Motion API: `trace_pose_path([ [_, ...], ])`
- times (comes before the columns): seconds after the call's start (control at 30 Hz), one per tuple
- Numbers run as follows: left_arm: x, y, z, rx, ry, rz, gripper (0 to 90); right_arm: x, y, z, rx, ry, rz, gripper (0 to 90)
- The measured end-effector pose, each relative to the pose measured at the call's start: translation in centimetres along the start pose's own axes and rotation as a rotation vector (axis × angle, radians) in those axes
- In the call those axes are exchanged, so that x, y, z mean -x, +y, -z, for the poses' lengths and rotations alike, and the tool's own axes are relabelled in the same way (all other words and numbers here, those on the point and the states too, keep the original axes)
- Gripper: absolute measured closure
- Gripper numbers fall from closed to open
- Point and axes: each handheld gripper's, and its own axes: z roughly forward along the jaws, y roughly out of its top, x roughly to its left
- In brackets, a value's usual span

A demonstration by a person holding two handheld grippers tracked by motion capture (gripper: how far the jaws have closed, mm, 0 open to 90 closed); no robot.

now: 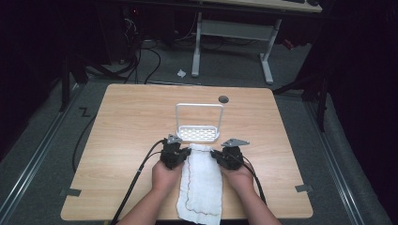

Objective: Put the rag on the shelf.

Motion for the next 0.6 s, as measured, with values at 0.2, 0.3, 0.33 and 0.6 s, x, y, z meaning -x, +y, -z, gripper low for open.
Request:
trace_pose_path([
  [0.2, -0.2, -0.2, 1.1, 0.062, -0.032, 0.013, 85.1, -0.5, -0.1, 0.4, 0.035, -0.009, 0.03, 86.2],
  [0.3, 0.3, -0.4, 2.3, 0.108, -0.028, -0.019, 85.2, -1.3, 0.2, 1.5, 0.083, -0.01, 0.061, 86.3],
  [0.33, 0.5, -0.4, 2.7, 0.122, -0.021, -0.036, 85.2, -1.7, 0.4, 1.9, 0.101, -0.007, 0.065, 86.2],
  [0.6, 1.6, 1.1, 7.4, 0.247, -0.029, -0.083, 85.3, -4.1, 1.8, 5.1, 0.25, -0.004, 0.116, 86.1],
])
